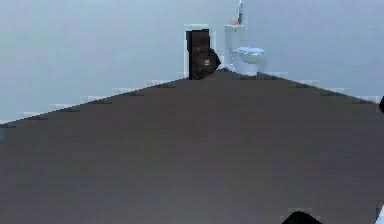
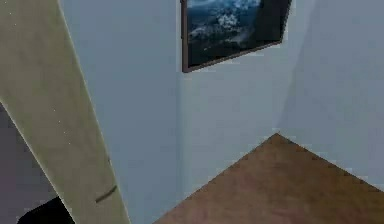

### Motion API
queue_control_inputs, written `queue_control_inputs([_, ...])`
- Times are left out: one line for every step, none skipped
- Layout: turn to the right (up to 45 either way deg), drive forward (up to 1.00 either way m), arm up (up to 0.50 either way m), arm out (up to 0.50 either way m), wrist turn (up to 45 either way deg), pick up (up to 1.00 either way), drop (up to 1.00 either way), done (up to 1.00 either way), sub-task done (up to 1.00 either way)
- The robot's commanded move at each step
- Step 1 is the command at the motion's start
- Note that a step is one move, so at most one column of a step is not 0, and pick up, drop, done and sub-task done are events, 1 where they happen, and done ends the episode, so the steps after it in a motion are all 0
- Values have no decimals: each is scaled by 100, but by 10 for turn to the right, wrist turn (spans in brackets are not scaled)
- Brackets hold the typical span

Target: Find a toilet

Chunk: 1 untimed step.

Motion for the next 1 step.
queue_control_inputs([0, 100, 0, 0, 0, 0, 0, 0, 0])
